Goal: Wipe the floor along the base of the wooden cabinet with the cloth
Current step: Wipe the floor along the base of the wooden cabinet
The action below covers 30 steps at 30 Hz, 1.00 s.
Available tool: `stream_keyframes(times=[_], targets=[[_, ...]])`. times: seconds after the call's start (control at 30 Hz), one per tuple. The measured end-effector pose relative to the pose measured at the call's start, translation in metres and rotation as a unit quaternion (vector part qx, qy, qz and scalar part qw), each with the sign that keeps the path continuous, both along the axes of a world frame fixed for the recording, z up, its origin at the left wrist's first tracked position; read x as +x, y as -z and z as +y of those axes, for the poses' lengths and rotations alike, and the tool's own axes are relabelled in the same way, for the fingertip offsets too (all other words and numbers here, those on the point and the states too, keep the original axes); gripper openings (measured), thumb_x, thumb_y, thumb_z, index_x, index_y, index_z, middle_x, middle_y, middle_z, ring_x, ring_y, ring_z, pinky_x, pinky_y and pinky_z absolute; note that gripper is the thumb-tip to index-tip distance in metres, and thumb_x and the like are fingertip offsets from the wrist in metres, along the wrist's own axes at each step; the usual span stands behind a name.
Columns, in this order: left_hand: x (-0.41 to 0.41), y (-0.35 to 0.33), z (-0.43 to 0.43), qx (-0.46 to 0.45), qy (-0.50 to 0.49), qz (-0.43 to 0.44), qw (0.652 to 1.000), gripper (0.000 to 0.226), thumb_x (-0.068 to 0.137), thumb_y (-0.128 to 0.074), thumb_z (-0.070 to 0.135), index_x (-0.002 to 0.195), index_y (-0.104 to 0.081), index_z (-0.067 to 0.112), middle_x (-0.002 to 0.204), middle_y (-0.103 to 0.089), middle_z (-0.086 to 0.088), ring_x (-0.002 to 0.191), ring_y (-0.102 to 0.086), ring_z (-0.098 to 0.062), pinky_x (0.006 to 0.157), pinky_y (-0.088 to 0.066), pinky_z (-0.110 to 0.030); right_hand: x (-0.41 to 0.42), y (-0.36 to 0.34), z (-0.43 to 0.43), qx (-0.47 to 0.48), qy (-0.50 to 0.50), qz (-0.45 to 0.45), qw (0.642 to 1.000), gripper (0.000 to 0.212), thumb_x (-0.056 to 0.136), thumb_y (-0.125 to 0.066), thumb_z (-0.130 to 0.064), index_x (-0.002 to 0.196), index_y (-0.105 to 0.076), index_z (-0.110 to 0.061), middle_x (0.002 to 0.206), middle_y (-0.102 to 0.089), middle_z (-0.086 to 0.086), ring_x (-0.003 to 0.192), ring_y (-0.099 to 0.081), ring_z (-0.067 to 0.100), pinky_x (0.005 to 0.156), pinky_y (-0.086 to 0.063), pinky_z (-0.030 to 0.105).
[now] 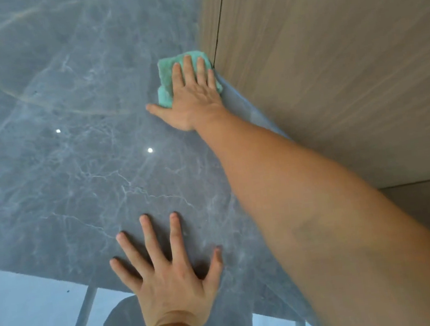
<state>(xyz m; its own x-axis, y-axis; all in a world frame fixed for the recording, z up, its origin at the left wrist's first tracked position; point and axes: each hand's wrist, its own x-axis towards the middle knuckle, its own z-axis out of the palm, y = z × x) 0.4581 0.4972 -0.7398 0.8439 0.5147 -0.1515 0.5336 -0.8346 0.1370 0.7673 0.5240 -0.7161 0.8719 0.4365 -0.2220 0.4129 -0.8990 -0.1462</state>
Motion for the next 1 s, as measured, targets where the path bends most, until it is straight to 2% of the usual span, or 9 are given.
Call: stream_keyframes(times=[0.17, 0.3, 0.37, 0.5, 0.67, 0.77, 0.9, 1.0], targets=[[0.001, 0.0, 0.001, 0.007, 0.003, -0.008, 1.0, 0.097, 0.074, -0.039, 0.082, 0.152, -0.038, 0.026, 0.164, -0.021, -0.019, 0.148, -0.007, -0.054, 0.114, -0.006, -0.071, -0.006, -0.001, -0.04, 0.016, -0.054, -0.005, 0.998, 0.095, 0.086, -0.032, -0.075, 0.156, -0.008, -0.015, 0.166, 0.002, 0.007, 0.151, 0.008, 0.031, 0.123, 0.001, 0.046], [0.0, -0.004, 0.002, -0.005, -0.005, 0.002, 1.0, 0.095, 0.076, -0.036, 0.083, 0.153, -0.032, 0.029, 0.165, -0.018, -0.018, 0.149, -0.003, -0.053, 0.115, -0.003, -0.07, -0.053, -0.005, -0.12, 0.011, -0.066, -0.019, 0.998, 0.085, 0.09, -0.04, -0.067, 0.155, -0.016, -0.017, 0.166, -0.005, 0.006, 0.152, 0.0, 0.03, 0.122, -0.007, 0.045], [0.0, -0.003, 0.001, -0.013, -0.008, 0.0, 1.0, 0.094, 0.076, -0.035, 0.084, 0.154, -0.03, 0.03, 0.165, -0.017, -0.017, 0.149, -0.002, -0.052, 0.116, -0.001, -0.069, -0.097, -0.005, -0.172, 0.013, -0.031, -0.019, 0.999, 0.082, 0.091, -0.042, -0.063, 0.155, -0.017, -0.018, 0.165, -0.007, 0.006, 0.151, -0.002, 0.03, 0.122, -0.01, 0.046], [0.002, -0.005, -0.001, -0.027, -0.015, -0.004, 1.0, 0.094, 0.076, -0.037, 0.084, 0.153, -0.028, 0.031, 0.166, -0.015, -0.017, 0.15, 0.0, -0.053, 0.115, 0.0, -0.071, -0.218, -0.011, -0.252, 0.007, 0.123, 0.002, 0.992, 0.087, 0.088, -0.04, -0.066, 0.155, -0.018, -0.016, 0.164, -0.01, 0.01, 0.151, -0.003, 0.034, 0.12, -0.015, 0.051], [0.001, -0.005, 0.0, -0.03, -0.016, -0.012, 0.999, 0.095, 0.075, -0.032, 0.087, 0.152, -0.028, 0.032, 0.165, -0.014, -0.017, 0.149, 0.0, -0.053, 0.114, -0.001, -0.074, -0.308, -0.018, -0.264, -0.004, 0.188, 0.065, 0.98, 0.094, 0.086, -0.031, -0.076, 0.155, 0.004, -0.023, 0.165, 0.009, 0.005, 0.15, 0.014, 0.029, 0.122, -0.002, 0.049], [0.0, -0.008, -0.001, -0.036, -0.017, -0.021, 0.999, 0.093, 0.075, -0.038, 0.085, 0.151, -0.03, 0.033, 0.165, -0.017, -0.017, 0.149, -0.003, -0.054, 0.115, 0.0, -0.073, -0.353, -0.02, -0.248, 0.028, 0.218, 0.077, 0.972, 0.089, 0.088, -0.03, -0.073, 0.155, 0.003, -0.026, 0.165, 0.012, 0.002, 0.15, 0.016, 0.028, 0.12, 0.002, 0.047], [-0.017, -0.02, -0.009, -0.091, -0.034, -0.047, 0.994, 0.084, 0.079, -0.039, 0.074, 0.15, -0.037, 0.029, 0.167, -0.019, -0.013, 0.153, -0.006, -0.045, 0.121, 0.0, -0.06, -0.45, -0.035, -0.234, 0.061, 0.231, 0.135, 0.962, 0.075, 0.091, -0.023, -0.064, 0.155, -0.014, -0.026, 0.166, 0.003, -0.001, 0.151, 0.008, 0.029, 0.12, -0.006, 0.047], [-0.112, -0.036, -0.08, -0.173, -0.077, -0.06, 0.98, 0.067, 0.084, -0.045, 0.058, 0.139, -0.054, 0.021, 0.162, -0.03, -0.012, 0.15, -0.024, -0.037, 0.12, -0.017, -0.044, -0.519, -0.047, -0.231, 0.12, 0.247, 0.214, 0.937, 0.072, 0.092, -0.043, -0.049, 0.155, -0.018, -0.023, 0.166, 0.0, 0.001, 0.151, 0.008, 0.029, 0.121, -0.004, 0.04]])
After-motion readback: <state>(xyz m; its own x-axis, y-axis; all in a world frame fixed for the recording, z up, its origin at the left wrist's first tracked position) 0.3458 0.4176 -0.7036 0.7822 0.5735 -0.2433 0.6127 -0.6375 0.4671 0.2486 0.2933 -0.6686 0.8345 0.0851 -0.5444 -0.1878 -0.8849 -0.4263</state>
